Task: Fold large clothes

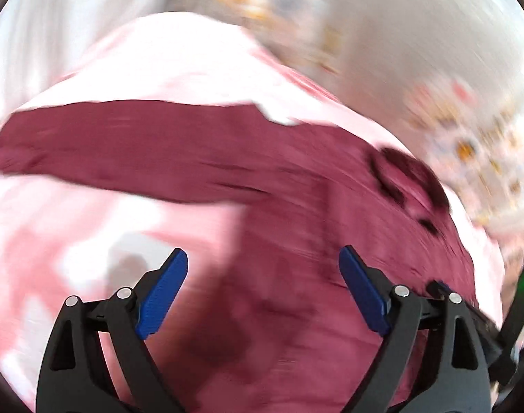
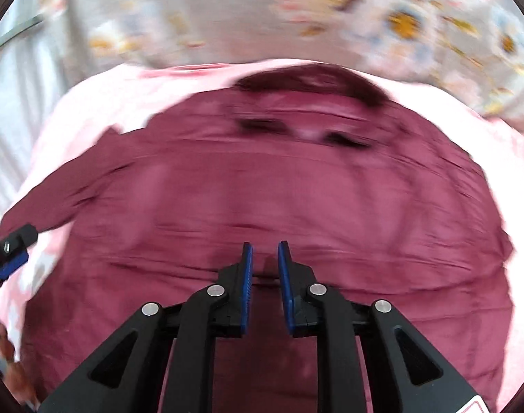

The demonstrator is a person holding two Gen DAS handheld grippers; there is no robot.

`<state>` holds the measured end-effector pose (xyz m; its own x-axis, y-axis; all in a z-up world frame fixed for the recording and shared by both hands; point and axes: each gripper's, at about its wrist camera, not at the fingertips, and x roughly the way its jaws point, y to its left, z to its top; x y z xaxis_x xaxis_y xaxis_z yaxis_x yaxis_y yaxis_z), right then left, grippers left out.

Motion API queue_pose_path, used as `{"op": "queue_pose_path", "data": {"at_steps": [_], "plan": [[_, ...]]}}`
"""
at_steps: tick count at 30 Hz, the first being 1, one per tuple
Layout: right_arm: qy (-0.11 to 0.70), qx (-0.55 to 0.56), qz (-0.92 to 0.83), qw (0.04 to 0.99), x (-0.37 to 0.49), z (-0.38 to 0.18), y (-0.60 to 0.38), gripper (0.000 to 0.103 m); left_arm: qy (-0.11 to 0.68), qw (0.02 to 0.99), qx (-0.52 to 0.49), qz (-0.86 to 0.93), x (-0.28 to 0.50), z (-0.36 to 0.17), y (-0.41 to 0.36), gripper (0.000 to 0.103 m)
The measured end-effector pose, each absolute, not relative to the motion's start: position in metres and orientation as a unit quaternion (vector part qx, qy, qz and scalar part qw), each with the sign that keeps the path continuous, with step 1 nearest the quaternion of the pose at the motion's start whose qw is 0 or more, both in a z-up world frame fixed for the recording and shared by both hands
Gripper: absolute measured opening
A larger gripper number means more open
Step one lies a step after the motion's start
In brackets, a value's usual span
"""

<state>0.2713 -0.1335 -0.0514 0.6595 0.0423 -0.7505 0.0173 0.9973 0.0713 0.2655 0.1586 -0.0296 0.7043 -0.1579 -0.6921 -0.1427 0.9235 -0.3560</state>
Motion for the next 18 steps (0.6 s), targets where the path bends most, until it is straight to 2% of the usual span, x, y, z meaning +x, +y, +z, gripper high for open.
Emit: {"op": "queue_pose_path", "data": {"at_steps": [4, 9, 16, 17, 18], "plan": [[0.43, 0.002, 0.029, 0.902, 0.283, -0.07, -0.094, 0.017, 0.381, 0.884, -0.256, 0.094, 0.256, -0.038, 0.258, 0.087], [0.448, 0.01, 0.029, 0.894, 0.286, -0.089, -0.092, 0.017, 0.358, 0.85, -0.331, 0.201, 0.241, -0.051, 0.371, 0.087], [0.442, 0.021, 0.031, 0.896, 0.284, -0.092, -0.092, 0.017, 0.348, 0.825, -0.377, 0.238, 0.255, -0.074, 0.426, 0.084], [0.441, 0.021, 0.031, 0.896, 0.284, -0.092, -0.092, 0.017, 0.348, 0.829, -0.369, 0.235, 0.26, -0.073, 0.424, 0.077], [0.441, 0.022, 0.031, 0.897, 0.283, -0.092, -0.092, 0.017, 0.358, 0.832, -0.356, 0.23, 0.268, -0.073, 0.42, 0.058]]}}
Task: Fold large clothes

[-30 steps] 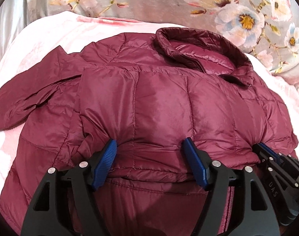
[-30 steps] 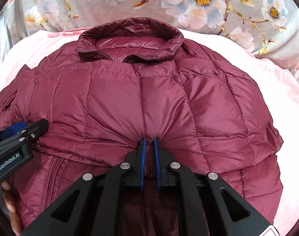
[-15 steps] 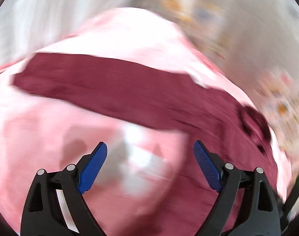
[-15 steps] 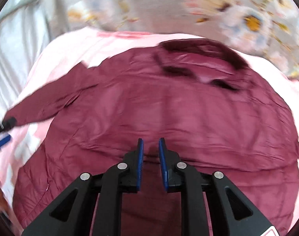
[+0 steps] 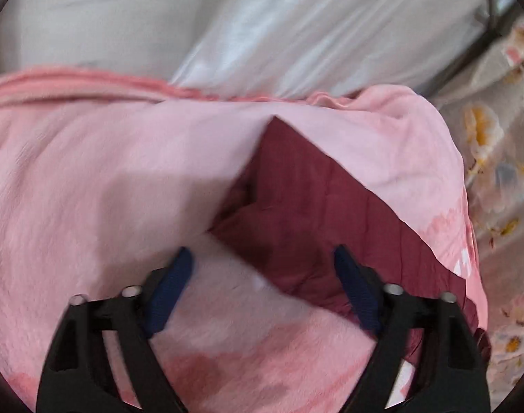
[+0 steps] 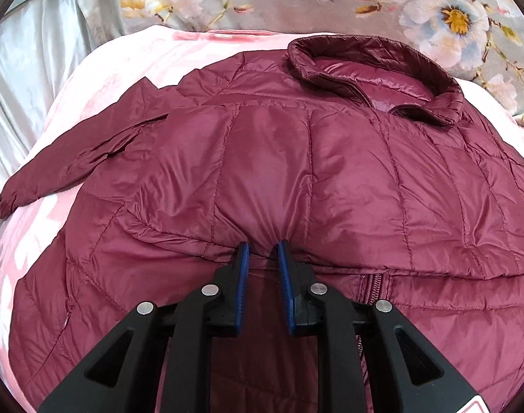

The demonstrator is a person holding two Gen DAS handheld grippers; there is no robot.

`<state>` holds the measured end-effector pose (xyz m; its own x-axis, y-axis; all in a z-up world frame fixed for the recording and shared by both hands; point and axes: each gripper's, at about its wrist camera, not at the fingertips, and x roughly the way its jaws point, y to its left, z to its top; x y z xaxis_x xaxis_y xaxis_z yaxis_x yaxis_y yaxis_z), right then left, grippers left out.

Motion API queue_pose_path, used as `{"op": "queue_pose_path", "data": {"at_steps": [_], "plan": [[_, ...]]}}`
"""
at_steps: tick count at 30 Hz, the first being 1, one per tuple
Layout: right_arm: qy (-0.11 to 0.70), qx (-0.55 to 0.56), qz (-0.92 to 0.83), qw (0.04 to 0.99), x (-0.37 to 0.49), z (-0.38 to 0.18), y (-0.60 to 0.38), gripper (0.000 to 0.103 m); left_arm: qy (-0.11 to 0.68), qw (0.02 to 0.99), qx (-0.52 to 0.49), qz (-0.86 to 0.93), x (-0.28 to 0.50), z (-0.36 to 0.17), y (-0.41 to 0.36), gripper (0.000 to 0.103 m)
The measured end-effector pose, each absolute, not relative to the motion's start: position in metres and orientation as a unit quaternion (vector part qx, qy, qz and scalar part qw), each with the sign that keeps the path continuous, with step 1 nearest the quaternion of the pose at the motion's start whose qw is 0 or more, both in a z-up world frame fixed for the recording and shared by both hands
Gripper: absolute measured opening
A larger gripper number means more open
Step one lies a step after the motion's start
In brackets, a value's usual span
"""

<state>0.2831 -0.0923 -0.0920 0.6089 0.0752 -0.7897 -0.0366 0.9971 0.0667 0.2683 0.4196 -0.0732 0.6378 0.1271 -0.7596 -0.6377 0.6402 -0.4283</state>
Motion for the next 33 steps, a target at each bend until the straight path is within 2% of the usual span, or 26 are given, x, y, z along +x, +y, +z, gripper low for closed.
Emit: {"op": "queue_pose_path", "data": {"at_steps": [1, 2, 3, 7, 8, 9, 12, 16, 20, 23, 25, 26, 27, 28, 30, 33], "plan": [[0.441, 0.022, 0.032, 0.897, 0.283, -0.092, -0.093, 0.017, 0.369, 0.831, -0.349, 0.226, 0.276, -0.073, 0.416, 0.045], [0.441, 0.024, 0.033, 0.897, 0.283, -0.092, -0.094, 0.018, 0.379, 0.831, -0.348, 0.213, 0.285, -0.072, 0.411, 0.014], [0.44, 0.029, 0.035, 0.897, 0.282, -0.092, -0.095, 0.019, 0.384, 0.83, -0.35, 0.201, 0.291, -0.068, 0.403, 0.004], [0.428, 0.054, 0.026, 0.902, 0.268, -0.081, -0.105, 0.027, 0.35, 0.875, -0.297, 0.15, 0.301, -0.016, 0.348, 0.002], [0.418, 0.064, 0.025, 0.906, 0.259, -0.076, -0.109, 0.032, 0.34, 0.888, -0.279, 0.132, 0.304, 0.001, 0.329, 0.002], [0.411, 0.07, 0.026, 0.909, 0.252, -0.072, -0.112, 0.037, 0.328, 0.901, -0.259, 0.111, 0.306, 0.02, 0.307, 0.002], [0.389, 0.078, 0.026, 0.917, 0.223, -0.061, -0.125, 0.04, 0.298, 0.935, -0.191, 0.018, 0.308, 0.076, 0.212, 0.002], [0.38, 0.092, 0.007, 0.92, 0.185, -0.059, -0.154, 0.041, 0.3, 0.939, -0.135, -0.104, 0.304, 0.102, 0.093, 0.002], [0.386, 0.111, -0.023, 0.915, 0.157, -0.063, -0.189, 0.041, 0.333, 0.914, -0.102, -0.208, 0.29, 0.088, -0.026, 0.003], [0.389, 0.132, -0.044, 0.911, 0.138, -0.066, -0.216, 0.042, 0.374, 0.887, -0.092, -0.255, 0.282, 0.053, -0.098, 0.007], [0.391, 0.143, -0.06, 0.907, 0.13, -0.068, -0.234, 0.045, 0.421, 0.859, -0.094, -0.275, 0.278, 0.022, -0.127, 0.021], [0.391, 0.147, -0.067, 0.906, 0.127, -0.067, -0.244, 0.047, 0.443, 0.845, -0.104, -0.283, 0.276, 0.01, -0.134, 0.04], [0.389, 0.15, -0.072, 0.906, 0.124, -0.067, -0.25, 0.05, 0.456, 0.833, -0.122, -0.288, 0.274, -0.001, -0.136, 0.051], [0.384, 0.151, -0.078, 0.907, 0.121, -0.065, -0.258, 0.052, 0.458, 0.826, -0.15, -0.292, 0.273, -0.007, -0.13, 0.053], [0.375, 0.157, -0.081, 0.91, 0.121, -0.059, -0.271, 0.059, 0.444, 0.825, -0.189, -0.294, 0.27, -0.006, -0.105, 0.066], [0.368, 0.178, -0.063, 0.911, 0.131, -0.052, -0.284, 0.062, 0.412, 0.846, -0.211, -0.264, 0.271, 0.005, -0.062, 0.071]]}}
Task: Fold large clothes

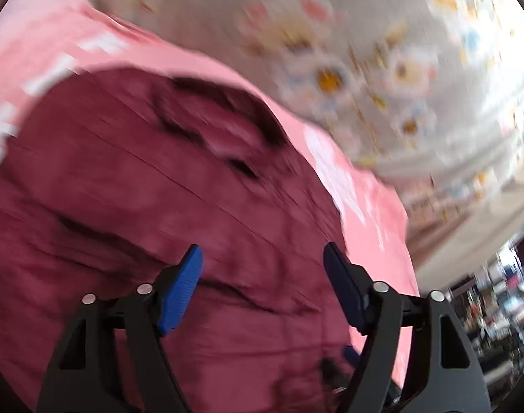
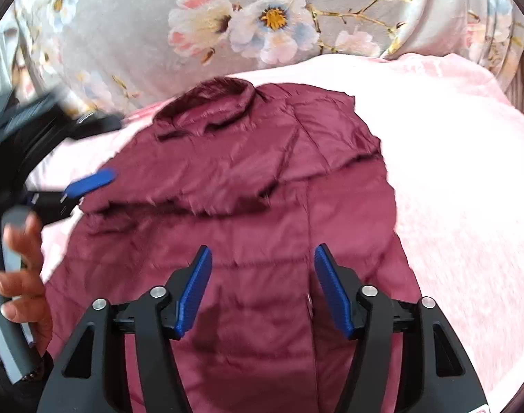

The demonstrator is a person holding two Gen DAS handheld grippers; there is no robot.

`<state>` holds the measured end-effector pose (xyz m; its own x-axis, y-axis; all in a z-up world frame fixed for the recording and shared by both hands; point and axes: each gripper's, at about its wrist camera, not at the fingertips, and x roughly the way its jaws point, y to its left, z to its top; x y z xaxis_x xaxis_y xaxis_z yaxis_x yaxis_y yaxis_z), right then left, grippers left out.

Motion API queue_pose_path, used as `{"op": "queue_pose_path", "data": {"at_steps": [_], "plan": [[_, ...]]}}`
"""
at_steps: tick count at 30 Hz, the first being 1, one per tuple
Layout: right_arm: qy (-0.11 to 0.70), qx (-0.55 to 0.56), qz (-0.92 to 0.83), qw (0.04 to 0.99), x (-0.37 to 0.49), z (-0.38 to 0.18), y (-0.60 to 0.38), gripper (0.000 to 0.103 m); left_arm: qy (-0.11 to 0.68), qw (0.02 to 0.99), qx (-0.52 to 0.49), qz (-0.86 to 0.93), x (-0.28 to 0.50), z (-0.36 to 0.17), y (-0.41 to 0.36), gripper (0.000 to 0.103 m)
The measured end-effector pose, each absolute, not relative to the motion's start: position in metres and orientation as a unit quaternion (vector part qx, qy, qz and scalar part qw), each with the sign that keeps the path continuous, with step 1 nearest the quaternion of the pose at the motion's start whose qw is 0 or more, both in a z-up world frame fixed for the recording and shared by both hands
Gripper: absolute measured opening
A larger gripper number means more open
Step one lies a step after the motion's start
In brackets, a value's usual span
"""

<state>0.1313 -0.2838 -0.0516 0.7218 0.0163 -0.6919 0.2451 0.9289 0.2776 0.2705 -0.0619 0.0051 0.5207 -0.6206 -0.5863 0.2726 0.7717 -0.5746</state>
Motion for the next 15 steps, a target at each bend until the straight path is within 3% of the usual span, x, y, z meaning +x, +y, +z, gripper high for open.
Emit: {"op": "queue_pose_path", "data": {"at_steps": [3, 10, 12, 14, 15], "plan": [[0.362, 0.193, -0.054, 0.911, 0.153, -0.047, -0.292, 0.066, 0.403, 0.861, -0.238, -0.201, 0.288, 0.007, -0.002, 0.071], [0.397, 0.274, -0.044, 0.875, 0.209, -0.079, -0.304, 0.063, 0.442, 0.816, -0.355, -0.115, 0.327, -0.042, 0.11, 0.07], [0.403, 0.265, -0.047, 0.875, 0.22, -0.083, -0.3, 0.024, 0.451, 0.793, -0.396, -0.109, 0.335, -0.06, 0.129, 0.069], [0.408, 0.238, -0.052, 0.88, 0.23, -0.076, -0.295, 0.008, 0.454, 0.775, -0.425, -0.107, 0.339, -0.07, 0.135, 0.068], [0.399, 0.23, -0.047, 0.886, 0.233, -0.067, -0.294, 0.006, 0.454, 0.769, -0.438, -0.105, 0.342, -0.073, 0.138, 0.067]]}}
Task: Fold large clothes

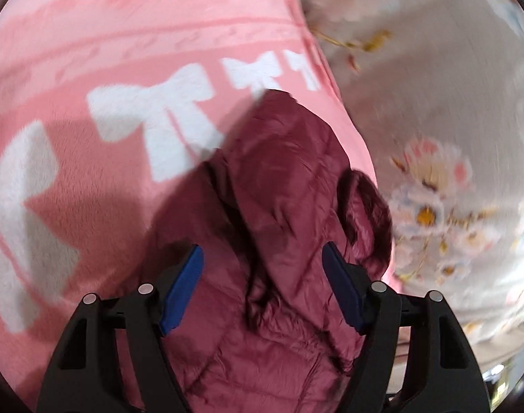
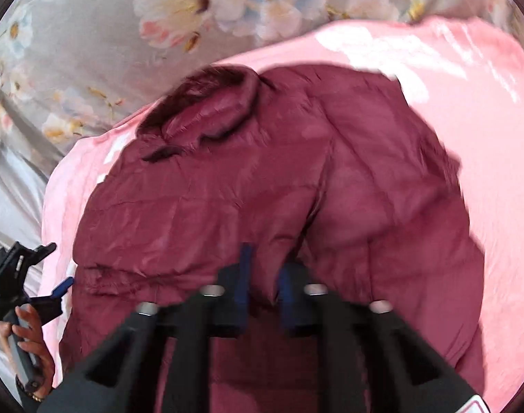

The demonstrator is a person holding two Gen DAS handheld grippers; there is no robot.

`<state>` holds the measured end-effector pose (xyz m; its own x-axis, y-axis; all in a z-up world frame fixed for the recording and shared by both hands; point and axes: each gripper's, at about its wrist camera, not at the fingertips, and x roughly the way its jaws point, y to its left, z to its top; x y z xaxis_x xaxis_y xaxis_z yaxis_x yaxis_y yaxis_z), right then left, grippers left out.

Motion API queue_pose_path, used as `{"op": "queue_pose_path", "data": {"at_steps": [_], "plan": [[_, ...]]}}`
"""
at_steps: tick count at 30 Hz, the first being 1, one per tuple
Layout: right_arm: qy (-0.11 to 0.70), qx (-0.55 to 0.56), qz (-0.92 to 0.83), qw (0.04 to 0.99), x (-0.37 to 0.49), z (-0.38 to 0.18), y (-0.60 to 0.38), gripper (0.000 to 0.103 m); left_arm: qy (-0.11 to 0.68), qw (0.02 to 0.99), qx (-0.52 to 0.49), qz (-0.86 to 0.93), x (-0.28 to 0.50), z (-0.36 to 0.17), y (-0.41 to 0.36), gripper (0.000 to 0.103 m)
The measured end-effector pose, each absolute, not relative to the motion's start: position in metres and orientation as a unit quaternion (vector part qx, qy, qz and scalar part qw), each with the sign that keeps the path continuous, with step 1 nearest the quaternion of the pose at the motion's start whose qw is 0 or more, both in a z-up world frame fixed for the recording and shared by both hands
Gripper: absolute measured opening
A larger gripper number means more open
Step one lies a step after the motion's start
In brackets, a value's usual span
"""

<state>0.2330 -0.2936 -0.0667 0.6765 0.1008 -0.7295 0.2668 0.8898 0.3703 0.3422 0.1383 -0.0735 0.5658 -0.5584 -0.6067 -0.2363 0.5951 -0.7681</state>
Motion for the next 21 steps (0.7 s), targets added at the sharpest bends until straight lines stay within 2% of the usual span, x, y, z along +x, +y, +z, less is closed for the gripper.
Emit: {"op": "queue_pose_path", "data": {"at_steps": [3, 7, 11, 13, 16, 18, 21], "plan": [[0.362, 0.201, -0.043, 0.909, 0.237, -0.03, -0.294, 0.005, 0.444, 0.769, -0.449, -0.097, 0.35, -0.073, 0.146, 0.063], [0.321, 0.162, -0.047, 0.932, 0.243, 0.015, -0.301, 0.005, 0.442, 0.784, -0.426, -0.095, 0.365, -0.066, 0.128, 0.063], [0.327, 0.134, -0.081, 0.932, 0.237, 0.006, -0.318, 0.005, 0.455, 0.785, -0.415, -0.072, 0.379, -0.078, 0.119, 0.06], [0.349, 0.144, -0.093, 0.921, 0.234, -0.014, -0.333, 0.005, 0.457, 0.792, -0.399, -0.065, 0.382, -0.085, 0.115, 0.052], [0.395, 0.159, -0.105, 0.899, 0.237, -0.054, -0.348, 0.005, 0.454, 0.812, -0.363, -0.049, 0.381, -0.092, 0.109, 0.031], [0.413, 0.162, -0.109, 0.889, 0.24, -0.075, -0.352, 0.005, 0.447, 0.822, -0.351, -0.039, 0.378, -0.094, 0.11, 0.009], [0.421, 0.17, -0.105, 0.885, 0.241, -0.096, -0.352, 0.005, 0.429, 0.827, -0.361, -0.028, 0.369, -0.099, 0.119, 0.004]]}}
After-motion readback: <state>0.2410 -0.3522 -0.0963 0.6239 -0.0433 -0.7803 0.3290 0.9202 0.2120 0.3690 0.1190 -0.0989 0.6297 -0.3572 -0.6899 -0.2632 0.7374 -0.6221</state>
